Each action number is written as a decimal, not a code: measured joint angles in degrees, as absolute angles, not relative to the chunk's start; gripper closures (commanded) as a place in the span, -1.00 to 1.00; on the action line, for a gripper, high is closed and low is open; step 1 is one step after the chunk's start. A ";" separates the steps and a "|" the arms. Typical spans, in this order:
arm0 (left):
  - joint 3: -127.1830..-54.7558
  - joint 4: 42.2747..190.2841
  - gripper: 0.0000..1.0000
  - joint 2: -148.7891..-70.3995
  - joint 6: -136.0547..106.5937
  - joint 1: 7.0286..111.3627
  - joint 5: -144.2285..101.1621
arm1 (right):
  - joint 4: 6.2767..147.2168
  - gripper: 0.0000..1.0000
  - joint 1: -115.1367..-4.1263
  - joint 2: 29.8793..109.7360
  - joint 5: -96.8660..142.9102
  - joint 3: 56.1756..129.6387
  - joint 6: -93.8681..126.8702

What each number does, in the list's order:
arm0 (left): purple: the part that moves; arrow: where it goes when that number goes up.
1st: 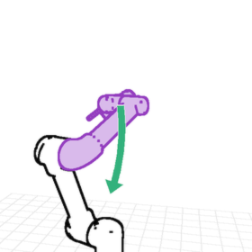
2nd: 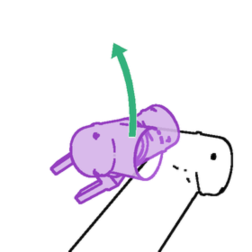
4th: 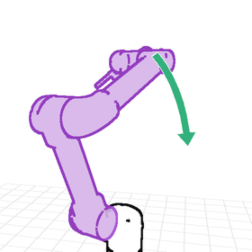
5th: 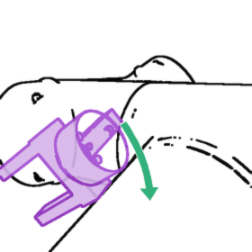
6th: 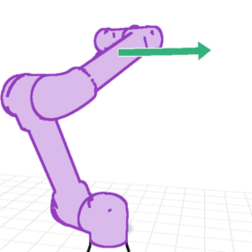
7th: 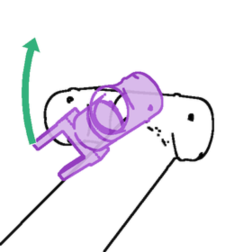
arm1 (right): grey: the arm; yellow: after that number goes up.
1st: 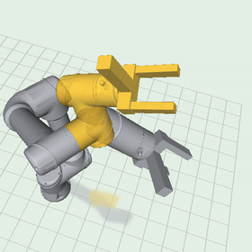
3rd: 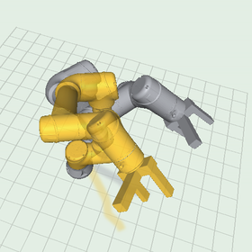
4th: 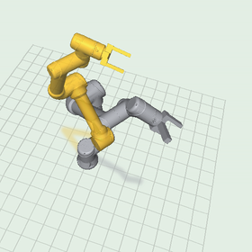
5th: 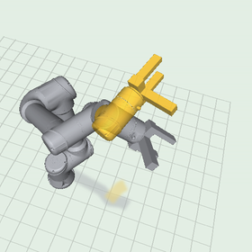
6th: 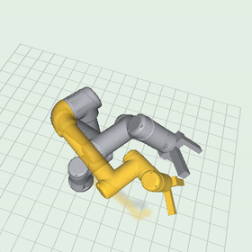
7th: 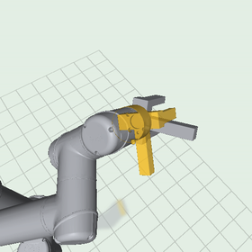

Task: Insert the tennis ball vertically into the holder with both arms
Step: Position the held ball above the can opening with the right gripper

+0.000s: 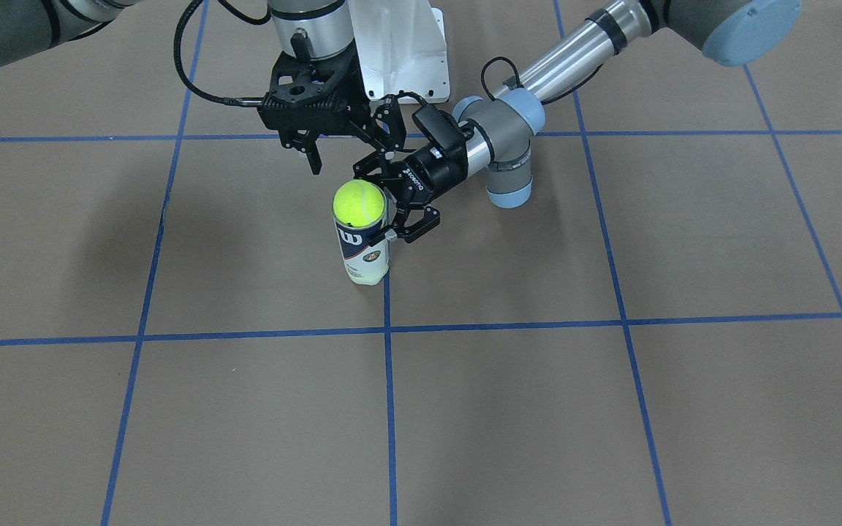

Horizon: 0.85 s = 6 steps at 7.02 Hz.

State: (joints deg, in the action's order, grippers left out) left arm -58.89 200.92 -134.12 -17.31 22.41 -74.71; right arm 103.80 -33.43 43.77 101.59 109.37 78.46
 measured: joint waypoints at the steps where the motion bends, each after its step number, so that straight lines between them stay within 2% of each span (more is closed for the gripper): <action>1: -58.93 200.92 -0.87 -134.14 -17.31 22.41 -74.71 | 103.80 -0.98 -33.51 43.74 101.60 109.52 78.36; 2: -59.03 200.92 -0.96 -134.21 -17.31 22.41 -74.71 | 103.80 -0.98 -33.60 43.68 101.60 109.68 78.21; 6: -59.29 200.84 -0.98 -134.40 -17.39 22.48 -74.60 | 103.80 -0.98 -33.96 43.60 101.79 109.80 77.76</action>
State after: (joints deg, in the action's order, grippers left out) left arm -59.29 200.84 -134.40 -17.39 22.48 -74.60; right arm 103.80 -33.96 43.60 101.79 109.80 77.76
